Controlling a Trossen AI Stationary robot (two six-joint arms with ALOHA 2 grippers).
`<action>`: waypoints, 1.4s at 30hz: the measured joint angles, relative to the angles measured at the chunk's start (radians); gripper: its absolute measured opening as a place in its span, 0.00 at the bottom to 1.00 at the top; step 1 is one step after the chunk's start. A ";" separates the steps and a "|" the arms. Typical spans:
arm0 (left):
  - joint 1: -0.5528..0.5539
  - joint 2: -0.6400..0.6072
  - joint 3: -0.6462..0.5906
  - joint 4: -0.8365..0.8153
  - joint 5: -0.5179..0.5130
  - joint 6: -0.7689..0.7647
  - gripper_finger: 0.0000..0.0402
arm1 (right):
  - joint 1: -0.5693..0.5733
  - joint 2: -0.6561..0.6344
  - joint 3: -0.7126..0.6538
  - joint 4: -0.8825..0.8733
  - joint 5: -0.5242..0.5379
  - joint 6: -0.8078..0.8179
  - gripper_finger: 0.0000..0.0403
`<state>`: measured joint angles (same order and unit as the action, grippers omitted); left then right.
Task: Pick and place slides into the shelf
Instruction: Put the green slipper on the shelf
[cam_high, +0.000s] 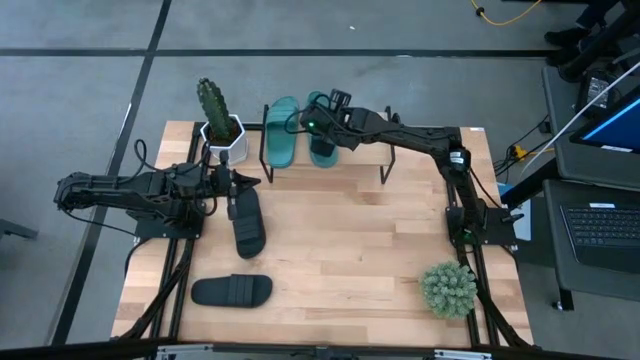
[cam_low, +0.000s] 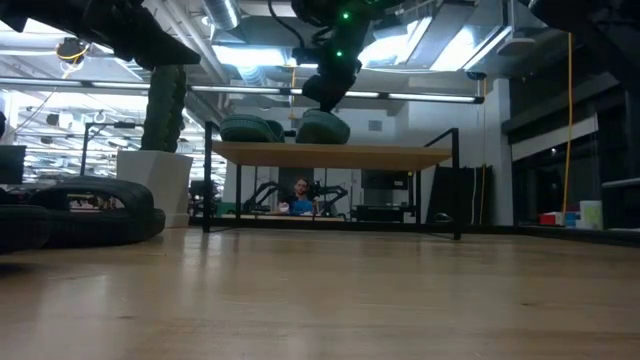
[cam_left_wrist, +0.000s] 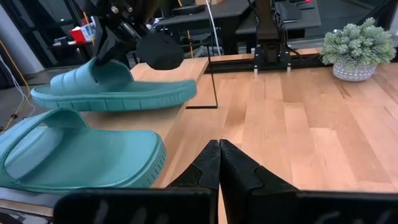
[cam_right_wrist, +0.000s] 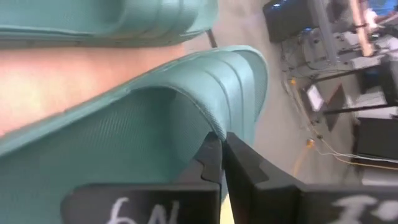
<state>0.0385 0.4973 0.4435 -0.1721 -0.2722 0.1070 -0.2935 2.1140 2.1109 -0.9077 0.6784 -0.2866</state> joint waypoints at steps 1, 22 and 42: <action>0.000 0.000 0.000 0.000 0.000 0.000 0.00 | 0.000 0.001 0.000 0.000 -0.001 0.007 0.02; 0.000 0.000 0.000 -0.031 0.000 0.001 0.00 | 0.000 0.001 0.000 0.002 -0.056 0.017 0.07; 0.000 0.000 0.000 -0.031 0.000 0.000 0.00 | -0.004 0.001 0.000 0.014 -0.114 0.021 0.16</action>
<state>0.0387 0.4976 0.4435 -0.2028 -0.2718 0.1074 -0.2974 2.1151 2.1109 -0.8938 0.5648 -0.2655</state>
